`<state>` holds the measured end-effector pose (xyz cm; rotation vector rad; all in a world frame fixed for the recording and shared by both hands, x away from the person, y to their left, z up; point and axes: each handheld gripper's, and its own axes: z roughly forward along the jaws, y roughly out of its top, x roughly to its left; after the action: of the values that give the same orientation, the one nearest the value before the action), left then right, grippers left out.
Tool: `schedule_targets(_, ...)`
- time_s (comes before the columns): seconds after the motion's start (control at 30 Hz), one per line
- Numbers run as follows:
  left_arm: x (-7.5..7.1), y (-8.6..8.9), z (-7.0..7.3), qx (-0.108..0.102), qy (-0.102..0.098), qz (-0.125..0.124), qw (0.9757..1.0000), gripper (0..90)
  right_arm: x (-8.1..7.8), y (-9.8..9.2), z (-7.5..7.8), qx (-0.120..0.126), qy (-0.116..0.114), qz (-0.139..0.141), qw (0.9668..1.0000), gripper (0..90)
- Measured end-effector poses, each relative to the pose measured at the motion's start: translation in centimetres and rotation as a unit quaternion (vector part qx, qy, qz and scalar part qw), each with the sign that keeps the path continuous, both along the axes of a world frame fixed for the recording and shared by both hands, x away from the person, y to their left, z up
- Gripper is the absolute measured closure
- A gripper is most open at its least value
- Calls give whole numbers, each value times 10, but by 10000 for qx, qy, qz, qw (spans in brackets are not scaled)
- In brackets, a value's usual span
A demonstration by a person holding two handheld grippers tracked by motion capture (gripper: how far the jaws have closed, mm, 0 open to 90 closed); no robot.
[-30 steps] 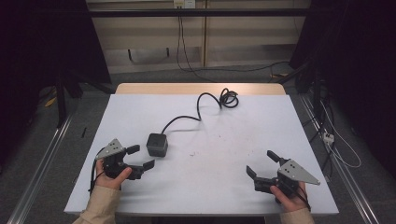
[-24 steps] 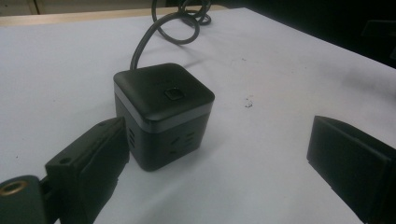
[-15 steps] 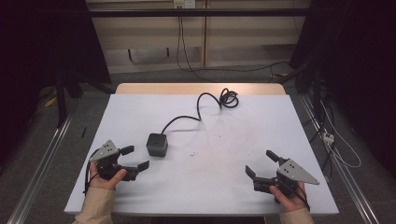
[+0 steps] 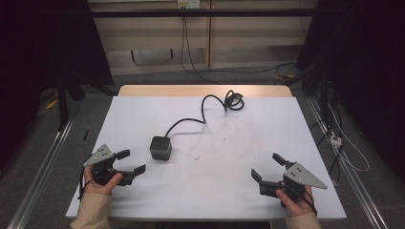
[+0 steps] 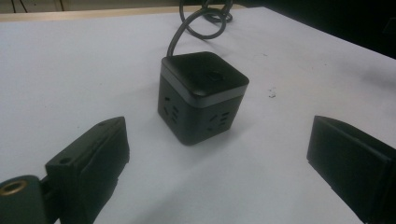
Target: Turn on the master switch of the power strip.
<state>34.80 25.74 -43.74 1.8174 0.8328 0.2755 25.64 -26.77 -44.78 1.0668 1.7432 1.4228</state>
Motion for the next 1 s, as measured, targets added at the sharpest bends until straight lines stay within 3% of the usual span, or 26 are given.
schedule_targets(1.0, -1, 3, -2, 146, -55, -49, 9999, 55, 3, 0, -2, -28, 37, 34, 10000, 56)
